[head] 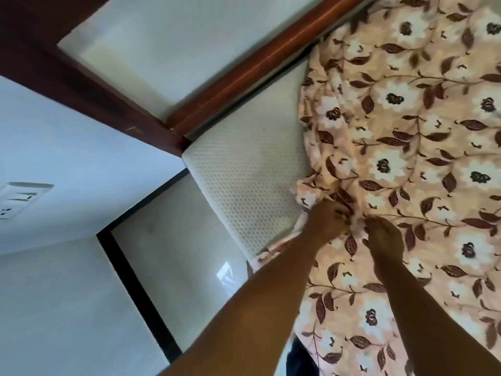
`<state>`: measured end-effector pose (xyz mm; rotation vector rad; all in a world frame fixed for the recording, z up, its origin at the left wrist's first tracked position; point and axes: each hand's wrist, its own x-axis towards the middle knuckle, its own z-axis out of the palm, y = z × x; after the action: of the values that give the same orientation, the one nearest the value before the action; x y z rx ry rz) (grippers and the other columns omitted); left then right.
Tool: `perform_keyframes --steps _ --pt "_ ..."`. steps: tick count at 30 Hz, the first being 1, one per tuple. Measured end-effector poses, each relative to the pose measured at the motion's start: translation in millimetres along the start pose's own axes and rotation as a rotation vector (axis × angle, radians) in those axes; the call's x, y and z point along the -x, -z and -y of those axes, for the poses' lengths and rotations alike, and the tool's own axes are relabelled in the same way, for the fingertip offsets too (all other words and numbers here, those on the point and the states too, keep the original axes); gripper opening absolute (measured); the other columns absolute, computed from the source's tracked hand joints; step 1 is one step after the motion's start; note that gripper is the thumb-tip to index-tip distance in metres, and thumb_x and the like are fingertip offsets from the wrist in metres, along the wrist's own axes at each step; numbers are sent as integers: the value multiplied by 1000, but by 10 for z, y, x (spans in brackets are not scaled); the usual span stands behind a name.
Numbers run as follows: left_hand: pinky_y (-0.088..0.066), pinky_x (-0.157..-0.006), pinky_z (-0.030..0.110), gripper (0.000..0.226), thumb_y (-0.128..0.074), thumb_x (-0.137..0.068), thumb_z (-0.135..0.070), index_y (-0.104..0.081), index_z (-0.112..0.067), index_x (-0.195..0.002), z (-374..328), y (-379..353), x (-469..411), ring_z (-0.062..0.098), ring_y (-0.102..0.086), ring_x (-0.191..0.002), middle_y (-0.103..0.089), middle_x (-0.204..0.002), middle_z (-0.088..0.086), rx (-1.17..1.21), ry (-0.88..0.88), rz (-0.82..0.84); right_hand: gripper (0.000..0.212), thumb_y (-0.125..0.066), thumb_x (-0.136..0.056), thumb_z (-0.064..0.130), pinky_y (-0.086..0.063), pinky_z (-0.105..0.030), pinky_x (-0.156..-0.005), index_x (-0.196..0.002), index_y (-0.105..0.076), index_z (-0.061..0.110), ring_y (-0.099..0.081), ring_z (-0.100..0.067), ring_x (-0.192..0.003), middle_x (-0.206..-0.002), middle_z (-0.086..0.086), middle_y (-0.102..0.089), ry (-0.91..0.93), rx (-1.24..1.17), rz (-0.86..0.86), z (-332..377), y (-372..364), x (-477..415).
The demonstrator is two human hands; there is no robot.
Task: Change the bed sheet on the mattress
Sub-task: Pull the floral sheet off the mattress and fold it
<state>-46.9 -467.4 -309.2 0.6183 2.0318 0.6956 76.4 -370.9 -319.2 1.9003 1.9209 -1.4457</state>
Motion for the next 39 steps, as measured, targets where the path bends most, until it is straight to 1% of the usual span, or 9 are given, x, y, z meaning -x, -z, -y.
perform_keyframes --steps 2,5,9,14,18,20,22,28,39 --pt "-52 -71 21 27 -61 -86 -3 -75 -9 -108 148 25 222 5 -67 -82 -75 -102 13 17 79 -112 35 -57 -93 42 -46 -47 -104 -107 -76 17 -62 -38 -113 -115 -16 -72 18 98 47 -116 165 94" --pt "-52 -87 41 42 -60 -91 -22 -52 -12 -131 502 -32 687 28 -51 -114 -51 -129 13 -364 257 -289 33 -60 -102 24 -39 -40 -109 -126 -69 3 -58 -37 -127 -131 -19 -66 8 208 98 -233 315 267" --pt "-51 -96 43 57 -67 -91 -34 -42 -6 -134 666 -219 1125 35 -51 -120 -47 -132 17 -337 387 37 42 -55 -104 35 -38 -34 -109 -134 -65 9 -56 -33 -132 -138 -15 -63 -60 352 187 -457 381 554" --pt "-52 -76 33 8 -62 -93 -6 -68 -2 -97 70 -448 1107 25 -69 -87 -66 -87 8 -115 210 358 43 -54 -105 32 -36 -23 -95 -138 -59 6 -63 -31 -121 -121 -22 -71 -109 252 186 -383 603 1062" --pt "-52 -84 34 15 -67 -92 -20 -68 -13 -106 -529 -610 1111 22 -65 -89 -63 -93 4 -243 135 617 29 -65 -99 27 -46 -33 -95 -124 -69 11 -69 -31 -109 -115 -15 -74 -74 195 77 -566 888 1479" --pt "-50 -88 34 26 -64 -91 -22 -68 -7 -112 -753 -561 1136 24 -64 -100 -66 -104 9 -448 29 607 35 -65 -99 29 -51 -40 -98 -129 -66 11 -70 -34 -106 -113 -18 -74 -115 121 67 -631 1103 1729" --pt "-51 -90 34 25 -59 -88 -16 -69 -6 -109 -962 -456 1205 30 -63 -110 -67 -114 14 -542 -68 583 47 -60 -102 35 -44 -31 -105 -141 -58 10 -64 -31 -121 -128 -15 -69 -146 107 56 -626 1329 1999" --pt "-50 -93 33 34 -48 -96 -27 -66 -6 -116 -1536 -463 1732 33 -60 -116 -63 -125 14 -799 -316 582 50 -56 -103 39 -43 -32 -101 -145 -53 14 -59 -31 -125 -132 -15 -65 -165 107 18 -906 1803 2680" --pt "-40 -102 30 35 -59 -97 -33 -68 -9 -120 -2151 -2321 3692 27 -56 -125 -63 -131 9 -1127 -598 764 54 -56 -102 36 -31 -33 -115 -149 -48 11 -42 -29 -144 -152 -11 -49 -161 -19 -83 -2809 2565 4112"
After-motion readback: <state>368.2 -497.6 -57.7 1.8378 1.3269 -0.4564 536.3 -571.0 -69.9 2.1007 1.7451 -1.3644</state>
